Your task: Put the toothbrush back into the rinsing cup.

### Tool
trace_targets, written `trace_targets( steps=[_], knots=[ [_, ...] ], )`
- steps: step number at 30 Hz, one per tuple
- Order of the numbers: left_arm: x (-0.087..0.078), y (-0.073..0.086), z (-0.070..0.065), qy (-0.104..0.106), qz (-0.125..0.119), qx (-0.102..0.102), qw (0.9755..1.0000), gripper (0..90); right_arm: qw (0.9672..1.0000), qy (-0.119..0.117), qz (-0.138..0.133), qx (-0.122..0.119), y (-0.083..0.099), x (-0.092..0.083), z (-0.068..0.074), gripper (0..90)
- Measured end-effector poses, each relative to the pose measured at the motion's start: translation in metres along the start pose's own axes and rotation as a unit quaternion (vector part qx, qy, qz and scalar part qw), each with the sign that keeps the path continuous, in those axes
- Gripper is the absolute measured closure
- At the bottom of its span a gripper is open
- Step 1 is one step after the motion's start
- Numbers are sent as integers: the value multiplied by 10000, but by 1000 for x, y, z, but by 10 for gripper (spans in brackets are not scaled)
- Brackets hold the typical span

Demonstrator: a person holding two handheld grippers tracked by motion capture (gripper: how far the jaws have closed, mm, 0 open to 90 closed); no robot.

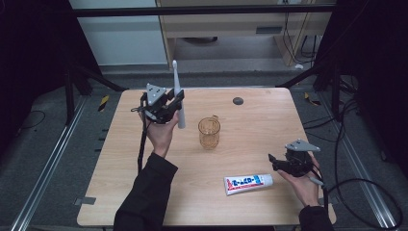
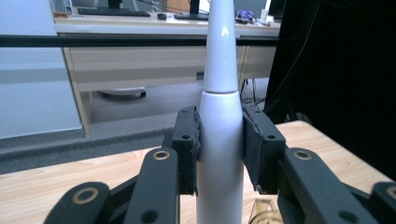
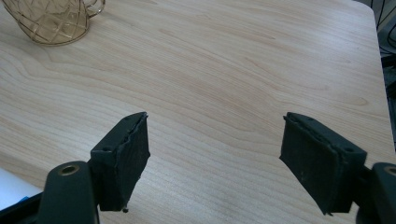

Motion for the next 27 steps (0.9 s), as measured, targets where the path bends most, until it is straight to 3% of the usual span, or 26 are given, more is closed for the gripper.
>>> trace_targets(
  steps=[9,27],
  knots=[
    [13,-3,-19,142,-189,-33,9997,675,10000,1,-30,1,0,0,0,237],
    [38,14,-46,418,-186,101,9989,675,10000,6,-61,-16,1,0,0,244]
  ],
)
Point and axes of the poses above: each handheld gripper's, and its own axes: x roughly forward along the jaws, y roughly out of its underside, z roughly to its left, the point moved 3 cm from there along x, roughly forward along the jaws, and after that the axes turned 11 degrees about -x, right-handed, at the moved point
